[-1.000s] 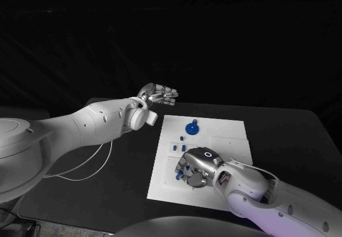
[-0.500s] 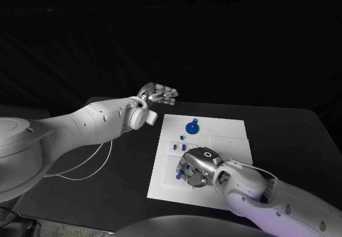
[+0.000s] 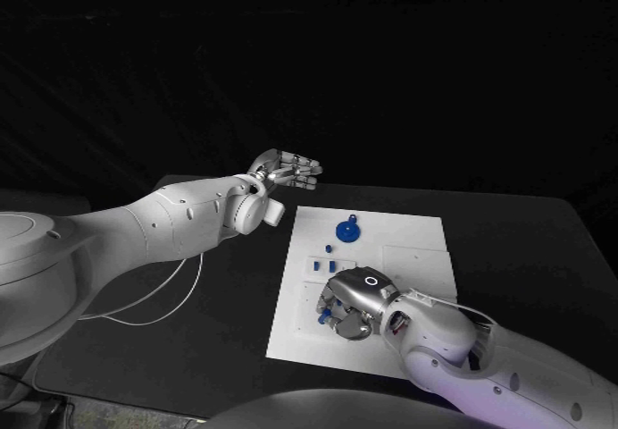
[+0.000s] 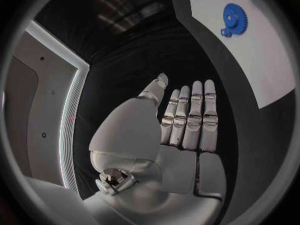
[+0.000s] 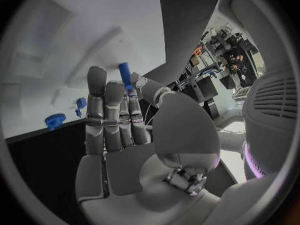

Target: Assemble the parts on the task board

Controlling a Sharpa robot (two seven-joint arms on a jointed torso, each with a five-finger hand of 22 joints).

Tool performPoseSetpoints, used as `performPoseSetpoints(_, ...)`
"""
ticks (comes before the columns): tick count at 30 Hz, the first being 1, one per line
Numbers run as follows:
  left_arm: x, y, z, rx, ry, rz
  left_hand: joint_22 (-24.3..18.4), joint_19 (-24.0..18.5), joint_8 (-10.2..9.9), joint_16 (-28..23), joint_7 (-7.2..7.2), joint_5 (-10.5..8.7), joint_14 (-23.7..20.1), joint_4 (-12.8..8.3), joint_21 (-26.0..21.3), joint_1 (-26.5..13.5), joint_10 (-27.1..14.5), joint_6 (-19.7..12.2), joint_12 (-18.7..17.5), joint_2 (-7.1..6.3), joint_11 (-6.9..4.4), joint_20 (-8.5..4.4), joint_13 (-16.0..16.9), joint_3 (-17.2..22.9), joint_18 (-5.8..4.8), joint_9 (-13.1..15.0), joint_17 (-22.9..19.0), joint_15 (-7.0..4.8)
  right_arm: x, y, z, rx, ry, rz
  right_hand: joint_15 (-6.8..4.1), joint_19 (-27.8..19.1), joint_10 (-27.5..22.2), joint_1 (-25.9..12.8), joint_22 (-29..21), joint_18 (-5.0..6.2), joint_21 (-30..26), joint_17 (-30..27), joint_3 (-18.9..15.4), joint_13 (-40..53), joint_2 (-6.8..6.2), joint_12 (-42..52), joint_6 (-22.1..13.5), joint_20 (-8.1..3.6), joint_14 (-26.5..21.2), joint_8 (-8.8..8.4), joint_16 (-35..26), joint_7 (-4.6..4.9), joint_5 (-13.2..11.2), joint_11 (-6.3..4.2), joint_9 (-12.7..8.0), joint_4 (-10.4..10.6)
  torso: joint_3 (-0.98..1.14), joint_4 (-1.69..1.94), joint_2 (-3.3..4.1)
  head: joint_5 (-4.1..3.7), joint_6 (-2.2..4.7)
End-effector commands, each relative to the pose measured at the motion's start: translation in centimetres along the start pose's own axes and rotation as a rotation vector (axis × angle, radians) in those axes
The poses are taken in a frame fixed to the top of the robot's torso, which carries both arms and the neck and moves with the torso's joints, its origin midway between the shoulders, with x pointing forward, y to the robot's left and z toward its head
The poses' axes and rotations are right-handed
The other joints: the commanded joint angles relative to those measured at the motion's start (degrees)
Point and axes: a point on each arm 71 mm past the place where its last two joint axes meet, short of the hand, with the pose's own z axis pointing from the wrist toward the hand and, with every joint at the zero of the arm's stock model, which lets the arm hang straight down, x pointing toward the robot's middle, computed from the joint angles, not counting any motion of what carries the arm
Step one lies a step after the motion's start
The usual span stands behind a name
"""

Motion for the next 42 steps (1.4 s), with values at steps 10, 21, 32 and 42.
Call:
performPoseSetpoints(10, 0.3, -0.1, 0.0, 0.006, 0.017, -0.013, 0.0, 0.2, 0.0, -0.2, -0.09, -0.25, -0.4, 0.2, 0.3, 0.1, -0.4, -0.4, -0.1, 0.44, 0.05, 0.05, 0.0, -0.3, 1.01, -0.1, 0.0, 0.08, 1.5, 0.8, 0.5, -0.023, 0.074, -0.017, -0.28, 1.9, 2.2, 0.4, 0.0, 1.04, -0.3, 0.2, 0.1, 0.3, 1.13, 0.1, -0.2, -0.20, -0.1, 0.12, -0.6, 0.07, 0.1, -1.48, 0.0, -0.4, -0.04, 0.03, -0.03, -0.06, -0.07)
performPoseSetpoints(21, 0.1, 0.0, 0.0, 0.005, 0.015, -0.013, 0.0, 0.2, 0.0, -0.2, -0.09, -0.25, -0.4, 0.2, 0.3, 0.1, -0.4, -0.4, -0.1, 0.44, 0.05, 0.05, 0.0, -0.3, 1.01, -0.1, 0.0, 0.08, 1.8, 0.2, 0.4, 0.001, 0.052, -0.002, 0.66, 1.5, -1.4, 0.0, 0.5, 2.05, -0.6, 0.2, -4.1, 0.2, -0.62, -0.1, -3.7, 0.76, -0.8, 0.10, -0.2, 1.11, 3.6, -0.19, -1.5, -2.9, 0.02, -0.03, -0.03, -0.14, 0.07)
performPoseSetpoints(32, 0.0, 0.0, -0.1, 0.002, 0.013, -0.012, -0.3, 0.2, 0.0, -0.2, -0.04, -0.28, -0.5, 0.2, 0.3, 0.1, -0.5, -0.9, -0.1, 0.44, 0.08, 0.07, 0.0, -0.5, 1.04, -0.1, 0.0, 0.12, 1.1, 0.2, 0.2, -0.005, -0.037, 0.054, 3.11, 1.6, -13.7, -0.8, -2.4, 4.91, -4.2, -2.0, -18.1, 0.1, -3.38, 0.2, -9.3, 3.41, -2.1, 0.11, -0.8, 1.34, 11.0, 2.97, -1.9, -2.0, 0.02, -0.06, 0.00, -0.24, -0.07)
performPoseSetpoints(42, -0.2, 0.0, -0.1, 0.001, 0.010, -0.011, -0.3, 0.2, 0.0, -0.2, -0.04, -0.28, -0.5, 0.2, 0.3, 0.1, -0.5, -0.9, -0.1, 0.44, 0.08, 0.07, 0.0, -0.5, 1.04, -0.1, 0.0, 0.12, 0.4, 0.1, -0.5, -0.005, -0.114, 0.094, 3.53, 2.2, -17.3, 2.0, -4.8, 5.24, -5.5, -4.3, -23.0, 0.0, -4.26, 1.8, -10.4, 3.90, -2.5, 0.08, -0.1, 0.99, 11.6, 3.57, -1.9, 1.5, 0.00, -0.03, -0.03, -0.46, -0.02)
